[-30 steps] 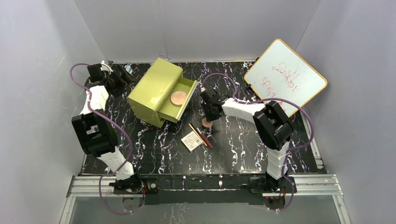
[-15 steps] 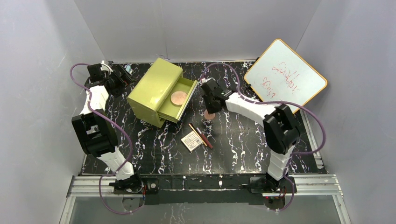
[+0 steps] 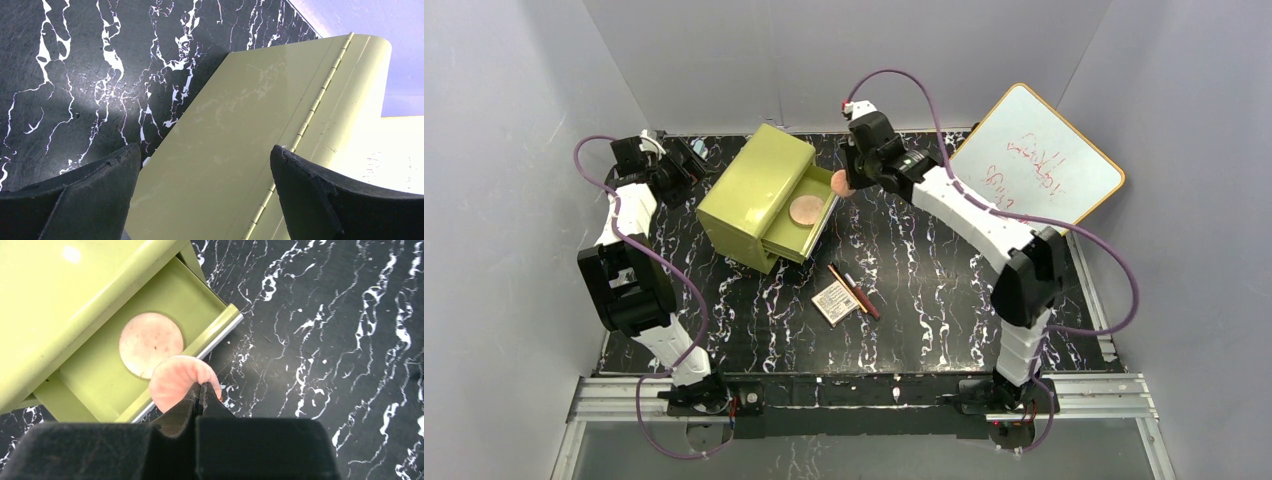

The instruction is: Organize the makeup

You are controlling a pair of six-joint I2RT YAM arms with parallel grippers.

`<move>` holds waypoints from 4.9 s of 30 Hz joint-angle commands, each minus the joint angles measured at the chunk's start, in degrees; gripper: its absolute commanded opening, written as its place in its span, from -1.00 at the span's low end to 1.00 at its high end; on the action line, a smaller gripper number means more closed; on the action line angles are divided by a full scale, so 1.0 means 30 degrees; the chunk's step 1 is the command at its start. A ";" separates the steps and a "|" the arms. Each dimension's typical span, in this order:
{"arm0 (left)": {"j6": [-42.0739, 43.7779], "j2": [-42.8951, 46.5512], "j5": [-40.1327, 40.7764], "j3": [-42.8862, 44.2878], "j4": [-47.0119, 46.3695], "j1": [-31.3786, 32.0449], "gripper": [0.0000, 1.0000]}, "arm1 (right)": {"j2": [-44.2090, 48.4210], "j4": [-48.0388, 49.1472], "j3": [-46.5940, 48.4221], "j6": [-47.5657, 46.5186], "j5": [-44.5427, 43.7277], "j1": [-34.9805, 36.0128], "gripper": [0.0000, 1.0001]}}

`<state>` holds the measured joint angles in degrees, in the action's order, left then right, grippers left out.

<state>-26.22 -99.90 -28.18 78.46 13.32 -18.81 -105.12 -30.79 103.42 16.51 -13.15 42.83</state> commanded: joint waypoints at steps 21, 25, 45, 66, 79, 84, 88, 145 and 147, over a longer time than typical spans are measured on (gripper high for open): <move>-0.0284 0.0464 -0.0920 -0.0076 -0.0039 -0.0687 0.99 | -0.7910 -0.2409 0.8695 -0.0195 0.3793 0.1554 -0.39; -0.0368 0.0476 -0.1048 -0.0096 -0.0081 -0.0818 0.99 | -0.7623 -0.2762 0.8920 -0.0700 0.2843 0.1557 -0.02; -0.0372 0.1100 -0.0910 -0.0251 -0.0207 -0.0879 0.99 | 0.4786 -0.0679 -0.8918 0.0553 0.0820 0.3402 0.17; -0.0429 0.1162 -0.1223 -0.0236 -0.0249 -0.1179 0.99 | -0.0656 0.0899 -0.7849 -0.0208 0.1926 0.7390 0.97; -0.0431 0.1277 -0.1298 -0.0288 -0.0310 -0.1251 0.99 | -0.2298 0.0355 -0.7643 -0.1484 -0.1564 0.7948 0.97; -0.0488 0.1250 -0.1373 -0.0300 -0.0362 -0.1239 0.99 | -0.2251 0.0546 -0.7720 -0.1828 -0.2253 0.7933 0.97; -0.0503 0.1250 -0.1407 -0.0310 -0.0394 -0.1260 0.99 | -0.2442 0.0779 -0.7892 -0.1813 -0.1966 0.7890 0.97; -0.0958 0.1335 -0.1900 -0.0513 -0.0837 -0.1612 0.99 | 0.0790 -0.1863 -0.7820 -0.0700 0.0340 0.6203 -0.97; -0.0956 0.1336 -0.1925 -0.0517 -0.0838 -0.1612 0.99 | 0.1182 -0.2349 -0.7178 -0.0739 0.0121 0.6240 -0.97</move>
<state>-28.97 -99.46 -32.25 77.56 10.48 -23.20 -106.19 -33.28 76.44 13.78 -10.94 61.52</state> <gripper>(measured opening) 0.995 0.767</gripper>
